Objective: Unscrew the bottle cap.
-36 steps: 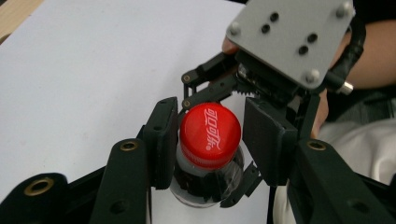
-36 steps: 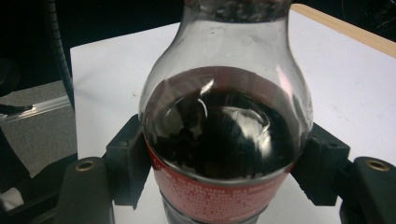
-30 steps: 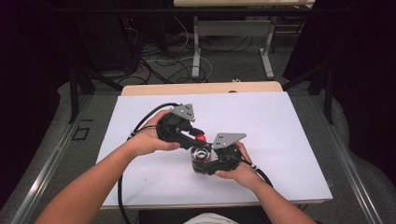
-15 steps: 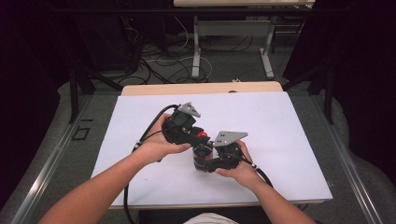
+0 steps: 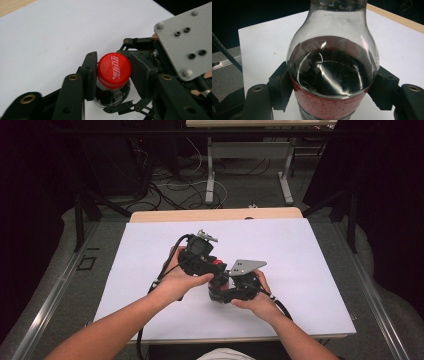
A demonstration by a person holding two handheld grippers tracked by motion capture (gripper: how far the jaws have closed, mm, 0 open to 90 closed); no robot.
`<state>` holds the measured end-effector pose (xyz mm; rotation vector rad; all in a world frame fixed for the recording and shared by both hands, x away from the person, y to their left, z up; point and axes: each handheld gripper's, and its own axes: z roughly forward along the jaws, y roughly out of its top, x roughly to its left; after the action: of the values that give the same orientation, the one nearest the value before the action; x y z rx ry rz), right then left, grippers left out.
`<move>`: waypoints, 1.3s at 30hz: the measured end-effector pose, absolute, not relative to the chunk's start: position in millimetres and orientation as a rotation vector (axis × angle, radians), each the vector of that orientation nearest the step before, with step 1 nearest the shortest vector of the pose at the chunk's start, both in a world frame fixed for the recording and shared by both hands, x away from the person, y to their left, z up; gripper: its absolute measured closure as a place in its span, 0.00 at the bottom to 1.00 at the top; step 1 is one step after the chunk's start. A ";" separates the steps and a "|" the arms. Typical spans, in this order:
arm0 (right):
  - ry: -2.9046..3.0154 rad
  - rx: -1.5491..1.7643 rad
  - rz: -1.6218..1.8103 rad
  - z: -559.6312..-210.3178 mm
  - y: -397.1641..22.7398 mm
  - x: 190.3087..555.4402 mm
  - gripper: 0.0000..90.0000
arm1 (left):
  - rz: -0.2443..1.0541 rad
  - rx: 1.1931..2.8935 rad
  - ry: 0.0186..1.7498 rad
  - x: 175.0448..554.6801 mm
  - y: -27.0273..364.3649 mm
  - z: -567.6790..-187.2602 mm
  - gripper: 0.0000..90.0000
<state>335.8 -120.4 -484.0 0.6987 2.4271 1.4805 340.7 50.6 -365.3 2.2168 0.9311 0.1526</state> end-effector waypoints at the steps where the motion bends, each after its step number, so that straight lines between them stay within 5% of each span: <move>1: 2.420 0.703 1.483 -484.2 -120.9 336.3 0.33 | 0.150 2.233 0.895 342.8 53.0 -363.8 0.60; 15: 2.453 0.648 1.525 -482.4 -120.7 334.6 0.33 | 0.016 2.281 0.415 360.9 75.5 -359.0 0.52; 32: 2.468 0.595 1.522 -482.7 -118.7 333.7 0.33 | -0.021 2.274 0.398 366.0 72.2 -370.8 0.67; 39: 2.453 0.647 1.497 -484.2 -118.8 333.9 0.33 | 0.020 2.255 0.640 358.9 64.2 -369.7 0.68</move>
<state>333.9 -118.8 -484.2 0.6470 2.4533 1.4972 358.9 64.2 -369.7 2.2555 0.6395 0.0204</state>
